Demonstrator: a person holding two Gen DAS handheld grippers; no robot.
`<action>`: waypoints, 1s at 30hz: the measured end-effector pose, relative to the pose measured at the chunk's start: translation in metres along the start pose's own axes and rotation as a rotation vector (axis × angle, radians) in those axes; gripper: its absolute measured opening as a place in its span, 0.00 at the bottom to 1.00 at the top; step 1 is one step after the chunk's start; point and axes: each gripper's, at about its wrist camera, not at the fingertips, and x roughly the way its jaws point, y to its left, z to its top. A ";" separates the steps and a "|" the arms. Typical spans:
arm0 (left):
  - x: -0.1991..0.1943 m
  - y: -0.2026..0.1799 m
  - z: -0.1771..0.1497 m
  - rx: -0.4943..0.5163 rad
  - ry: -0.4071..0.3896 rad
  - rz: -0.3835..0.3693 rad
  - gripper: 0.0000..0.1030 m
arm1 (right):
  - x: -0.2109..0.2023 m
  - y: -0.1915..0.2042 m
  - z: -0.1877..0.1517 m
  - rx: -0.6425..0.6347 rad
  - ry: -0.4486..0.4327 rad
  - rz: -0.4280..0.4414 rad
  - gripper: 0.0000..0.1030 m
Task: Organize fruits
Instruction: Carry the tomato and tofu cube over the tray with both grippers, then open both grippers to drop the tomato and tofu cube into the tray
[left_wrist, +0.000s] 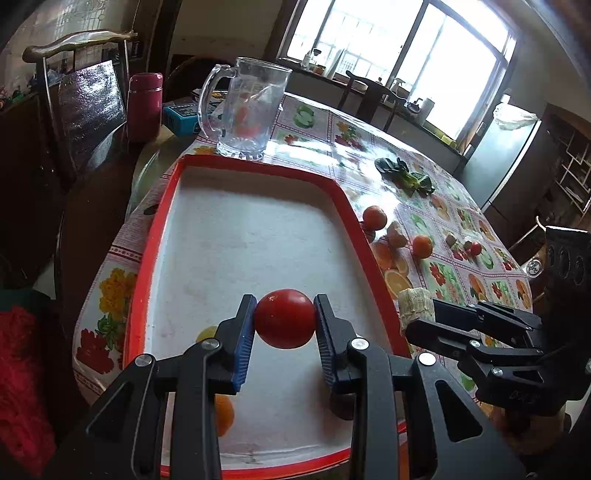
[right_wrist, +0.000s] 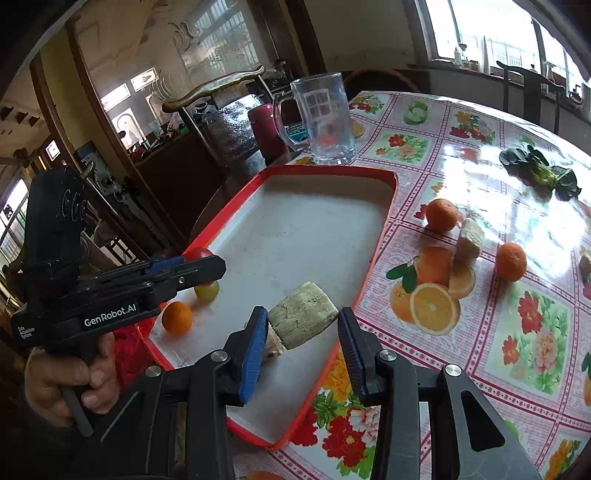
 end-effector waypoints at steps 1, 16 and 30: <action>0.001 0.004 0.002 -0.006 0.001 0.003 0.28 | 0.005 0.002 0.003 -0.008 0.005 0.000 0.39; 0.037 0.042 0.012 -0.067 0.118 0.096 0.28 | 0.068 0.012 0.021 -0.080 0.113 -0.011 0.39; 0.029 0.035 0.011 -0.073 0.102 0.139 0.47 | 0.040 0.008 0.011 -0.061 0.054 0.012 0.47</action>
